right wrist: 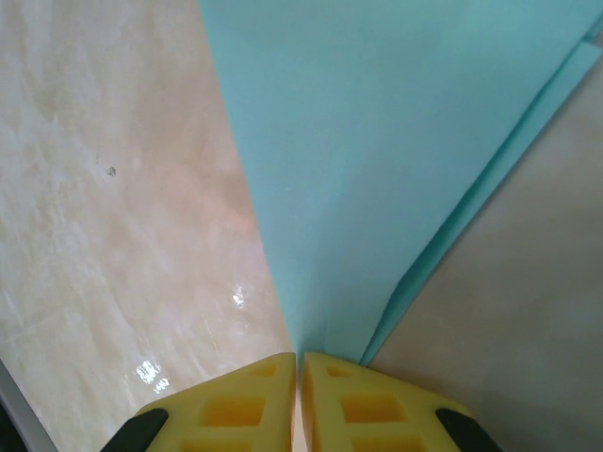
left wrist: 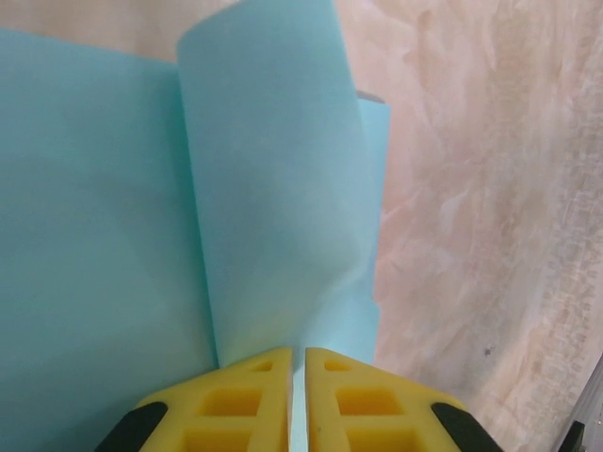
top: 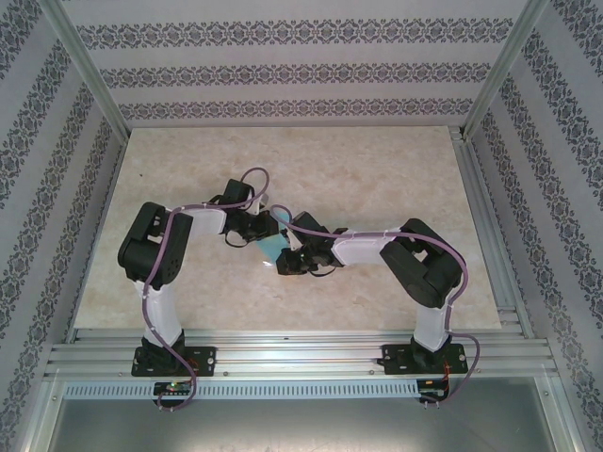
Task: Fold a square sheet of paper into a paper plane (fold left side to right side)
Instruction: Fourth fold the wing at the center of the table.
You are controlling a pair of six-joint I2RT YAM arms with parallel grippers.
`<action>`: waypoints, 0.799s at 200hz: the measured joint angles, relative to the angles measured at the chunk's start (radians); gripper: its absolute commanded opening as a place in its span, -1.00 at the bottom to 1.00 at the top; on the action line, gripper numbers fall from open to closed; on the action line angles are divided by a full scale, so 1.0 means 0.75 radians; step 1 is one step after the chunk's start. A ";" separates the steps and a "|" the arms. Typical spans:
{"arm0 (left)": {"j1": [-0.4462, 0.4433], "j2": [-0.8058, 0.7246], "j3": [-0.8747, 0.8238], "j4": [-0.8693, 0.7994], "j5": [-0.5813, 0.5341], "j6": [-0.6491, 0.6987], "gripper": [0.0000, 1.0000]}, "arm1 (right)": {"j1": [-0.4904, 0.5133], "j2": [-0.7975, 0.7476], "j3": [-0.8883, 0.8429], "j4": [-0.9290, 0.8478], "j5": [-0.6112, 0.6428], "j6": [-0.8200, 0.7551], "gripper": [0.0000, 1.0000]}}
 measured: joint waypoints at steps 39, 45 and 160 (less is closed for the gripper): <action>0.024 0.079 0.119 -0.097 0.076 0.037 -0.75 | 0.000 0.010 0.007 0.021 0.006 0.000 -0.74; 0.028 0.086 0.130 -0.107 0.082 0.042 -0.75 | 0.000 0.010 0.007 0.021 0.007 0.000 -0.74; 0.057 0.194 0.308 -0.255 0.154 0.081 -0.73 | -0.003 0.018 0.016 0.062 0.044 -0.005 -0.74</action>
